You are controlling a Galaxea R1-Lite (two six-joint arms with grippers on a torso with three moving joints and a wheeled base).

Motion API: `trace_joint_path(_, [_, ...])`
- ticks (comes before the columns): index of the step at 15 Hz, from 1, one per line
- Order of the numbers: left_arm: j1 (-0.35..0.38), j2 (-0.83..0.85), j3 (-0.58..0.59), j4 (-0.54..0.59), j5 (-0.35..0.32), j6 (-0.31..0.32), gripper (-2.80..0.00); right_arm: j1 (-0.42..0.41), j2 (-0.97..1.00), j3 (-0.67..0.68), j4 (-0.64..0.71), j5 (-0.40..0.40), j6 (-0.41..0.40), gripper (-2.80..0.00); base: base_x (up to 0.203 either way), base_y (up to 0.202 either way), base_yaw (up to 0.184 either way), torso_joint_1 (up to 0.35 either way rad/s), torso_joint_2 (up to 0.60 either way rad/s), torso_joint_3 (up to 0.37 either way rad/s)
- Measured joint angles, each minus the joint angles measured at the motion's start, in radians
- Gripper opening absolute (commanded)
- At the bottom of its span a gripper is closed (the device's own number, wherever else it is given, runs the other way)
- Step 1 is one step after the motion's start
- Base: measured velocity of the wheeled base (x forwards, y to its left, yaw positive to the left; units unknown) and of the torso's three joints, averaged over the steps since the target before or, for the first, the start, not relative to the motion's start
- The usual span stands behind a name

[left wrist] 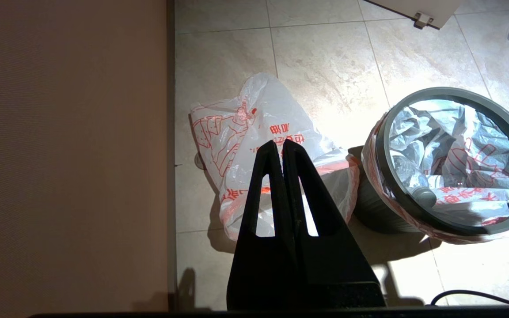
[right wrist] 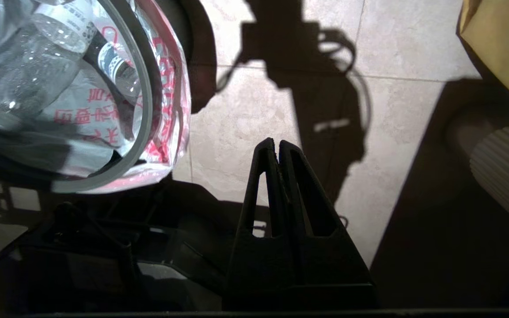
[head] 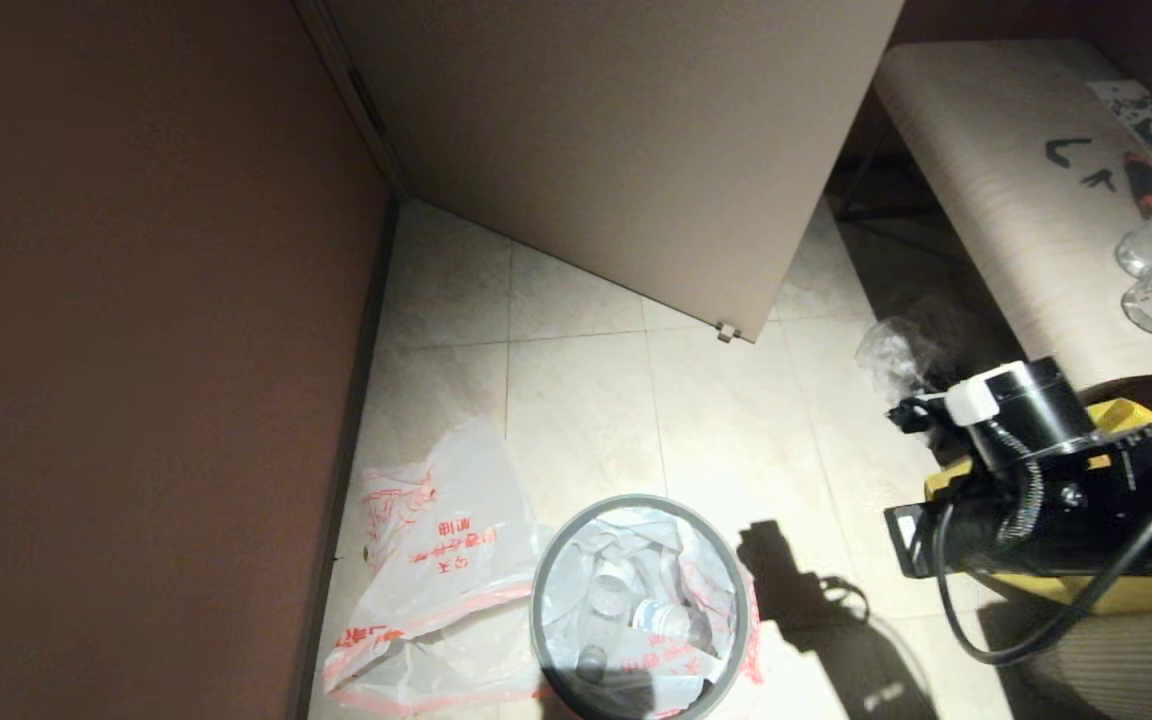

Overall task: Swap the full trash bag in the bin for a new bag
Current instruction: Place the trash can ring on the floor

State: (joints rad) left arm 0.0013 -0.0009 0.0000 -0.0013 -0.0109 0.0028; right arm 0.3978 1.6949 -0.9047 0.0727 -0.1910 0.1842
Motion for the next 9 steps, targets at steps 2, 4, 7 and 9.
trace_joint_path(2, [0.000,0.000,0.000,0.000,0.000,0.000,-2.80,0.035,0.089,-0.040,-0.030,-0.028,0.014,-2.80,0.000,0.000,0.000,0.000,0.00,0.000])
trace_joint_path(4, [0.000,0.000,0.000,0.000,0.000,0.000,-2.80,0.062,0.162,-0.095,-0.034,-0.033,0.018,-2.80,0.000,0.000,0.000,0.000,0.00,0.000])
trace_joint_path(7, [0.000,0.000,0.000,0.000,0.000,0.000,-2.80,0.084,0.266,-0.184,-0.030,-0.033,0.018,-2.80,0.000,0.000,0.000,0.000,0.00,0.000])
trace_joint_path(9, [0.000,0.000,0.000,0.000,0.000,0.000,-2.80,0.100,0.328,-0.239,-0.037,-0.028,0.021,-2.80,0.000,0.000,0.000,0.000,0.00,0.000])
